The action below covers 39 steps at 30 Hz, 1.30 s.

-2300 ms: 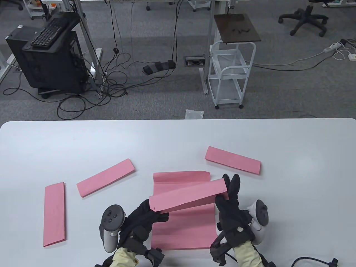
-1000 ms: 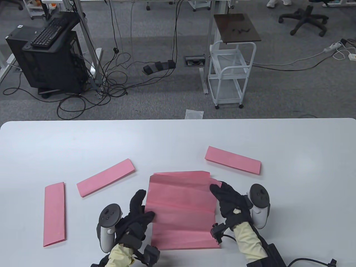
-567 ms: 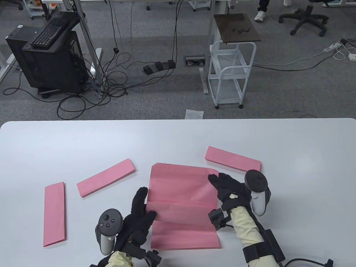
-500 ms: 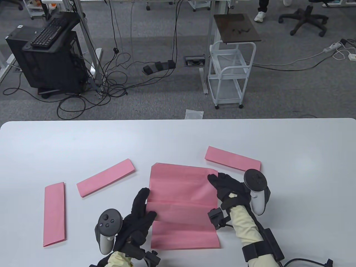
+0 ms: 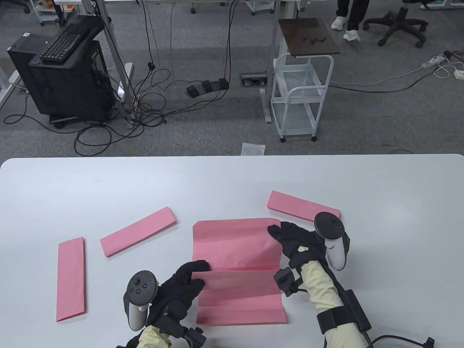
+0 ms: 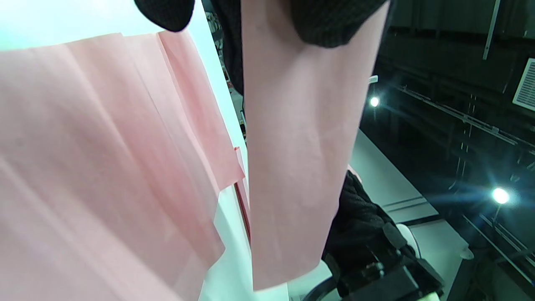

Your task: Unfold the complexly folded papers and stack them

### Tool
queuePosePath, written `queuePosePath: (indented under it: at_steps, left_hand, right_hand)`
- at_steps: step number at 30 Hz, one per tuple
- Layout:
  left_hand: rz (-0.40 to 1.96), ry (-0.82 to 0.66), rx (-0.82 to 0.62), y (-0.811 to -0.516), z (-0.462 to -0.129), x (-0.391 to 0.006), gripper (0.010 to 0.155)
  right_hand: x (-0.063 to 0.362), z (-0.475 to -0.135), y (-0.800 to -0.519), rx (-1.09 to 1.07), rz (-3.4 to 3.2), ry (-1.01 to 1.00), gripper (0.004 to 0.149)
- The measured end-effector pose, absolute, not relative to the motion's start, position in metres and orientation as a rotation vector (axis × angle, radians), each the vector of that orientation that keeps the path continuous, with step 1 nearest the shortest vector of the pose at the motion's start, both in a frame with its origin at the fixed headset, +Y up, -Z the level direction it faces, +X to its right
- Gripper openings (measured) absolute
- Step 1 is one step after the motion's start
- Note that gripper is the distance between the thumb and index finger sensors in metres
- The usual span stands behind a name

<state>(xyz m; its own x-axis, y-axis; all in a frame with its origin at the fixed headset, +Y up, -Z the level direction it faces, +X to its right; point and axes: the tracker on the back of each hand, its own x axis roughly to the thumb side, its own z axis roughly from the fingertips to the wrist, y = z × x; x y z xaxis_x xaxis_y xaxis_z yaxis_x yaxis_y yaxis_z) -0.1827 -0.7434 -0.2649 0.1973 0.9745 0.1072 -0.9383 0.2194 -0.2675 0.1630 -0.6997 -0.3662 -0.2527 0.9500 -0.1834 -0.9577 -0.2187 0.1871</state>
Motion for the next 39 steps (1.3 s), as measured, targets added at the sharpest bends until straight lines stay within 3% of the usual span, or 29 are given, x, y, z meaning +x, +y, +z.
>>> queuePosePath:
  at_steps: [5, 8, 14, 18, 22, 26, 30, 33, 35, 37, 38, 39]
  left_hand:
    - [1.212, -0.345, -0.218, -0.737, -0.264, -0.177, 0.032]
    - [1.016, -0.428, -0.393, -0.735, -0.266, -0.179, 0.034]
    - [1.06, -0.416, -0.619, -0.751, -0.268, -0.179, 0.037]
    - [1.016, -0.419, -0.552, -0.751, -0.27, -0.18, 0.037]
    - [1.143, -0.402, -0.558, -0.752, -0.267, -0.183, 0.053]
    - [1.097, -0.277, -0.405, -0.75, -0.266, -0.183, 0.039]
    - [1.027, -0.265, -0.385, -0.748, -0.266, -0.18, 0.072]
    - [1.006, -0.266, -0.38, -0.748, -0.265, -0.177, 0.081]
    - [0.951, -0.268, -0.358, -0.747, -0.265, -0.177, 0.079]
    - [0.912, -0.256, -0.31, -0.745, -0.265, -0.178, 0.058]
    - [0.895, -0.244, -0.268, -0.744, -0.264, -0.178, 0.04]
    - [0.885, -0.247, -0.241, -0.744, -0.263, -0.176, 0.036]
  right_hand:
    - [0.17, -0.37, -0.699, -0.033, 1.756, 0.34, 0.04]
    - [0.175, -0.373, -0.701, -0.08, 1.717, 0.287, 0.04]
    - [0.176, -0.377, -0.706, -0.089, 1.695, 0.275, 0.04]
    - [0.173, -0.378, -0.707, -0.079, 1.721, 0.285, 0.04]
    - [0.17, -0.378, -0.71, -0.08, 1.687, 0.292, 0.04]
    - [0.171, -0.377, -0.713, -0.089, 1.688, 0.26, 0.04]
    - [0.172, -0.377, -0.715, -0.099, 1.673, 0.256, 0.04]
    - [0.171, -0.377, -0.715, -0.095, 1.688, 0.26, 0.04]
    - [0.171, -0.378, -0.715, -0.098, 1.692, 0.261, 0.04]
    - [0.17, -0.378, -0.715, -0.1, 1.692, 0.264, 0.04]
    - [0.17, -0.379, -0.715, -0.103, 1.696, 0.264, 0.04]
    - [0.17, -0.38, -0.715, -0.107, 1.702, 0.266, 0.04]
